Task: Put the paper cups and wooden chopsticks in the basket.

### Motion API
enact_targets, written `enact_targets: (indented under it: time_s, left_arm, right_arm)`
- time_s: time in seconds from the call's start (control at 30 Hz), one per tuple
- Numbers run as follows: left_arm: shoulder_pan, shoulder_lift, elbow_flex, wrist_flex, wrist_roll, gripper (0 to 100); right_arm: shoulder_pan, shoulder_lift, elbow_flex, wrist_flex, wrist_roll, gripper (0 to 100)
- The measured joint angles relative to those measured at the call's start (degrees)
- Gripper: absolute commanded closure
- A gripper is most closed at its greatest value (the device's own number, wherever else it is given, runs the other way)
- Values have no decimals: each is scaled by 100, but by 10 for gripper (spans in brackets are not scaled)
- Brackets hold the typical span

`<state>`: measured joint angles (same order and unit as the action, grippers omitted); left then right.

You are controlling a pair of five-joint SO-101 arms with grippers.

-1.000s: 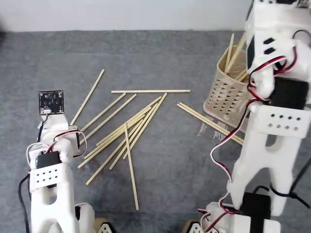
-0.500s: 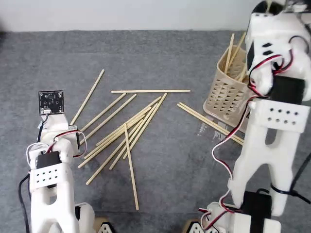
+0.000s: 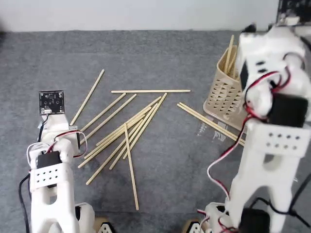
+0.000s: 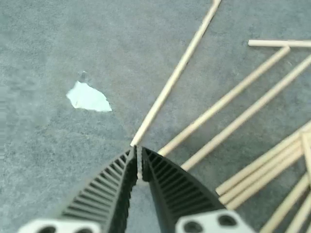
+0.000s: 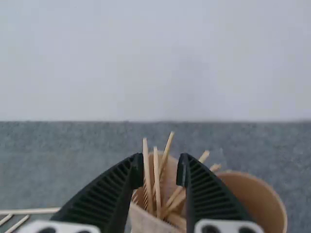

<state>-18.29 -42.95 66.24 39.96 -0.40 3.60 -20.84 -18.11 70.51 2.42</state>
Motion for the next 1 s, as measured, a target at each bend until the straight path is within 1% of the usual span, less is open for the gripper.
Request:
enact_targets:
  time_s: [0.07,0.2,0.3,0.43,0.53,0.63,0.77,0.87,0.93,1.0]
  left_arm:
    - [9,0,-334,413,-9,941]
    - [114,0,-1231,1424,-422,941]
    - [325,0,-1785,2119,-703,942]
    - [651,0,-2400,2892,-1029,942]
    - [879,105,-2875,3411,-1327,942]
    - [993,703,-3455,3824,-1574,942]
    - [985,2092,-4457,4193,-1952,938]
    - [985,3314,-5363,4457,-2374,936]
    - [985,4097,-5987,4607,-2699,903]
    - [985,4809,-6611,4747,-2971,842]
  right_arm:
    - [-149,-97,0,712,-264,896]
    - [-448,-141,0,1873,-651,962]
    - [-642,-202,211,2207,-730,991]
    - [-949,-369,844,2312,-730,987]
    - [-1099,-695,1486,2312,-730,987]
    - [-1319,-1160,2295,2163,-730,988]
    - [-1354,-1899,3684,1503,-730,987]
    - [-1407,-2470,4809,844,-747,987]
    - [-1398,-2804,5512,457,-765,987]
    - [-1468,-3077,6110,132,-932,987]
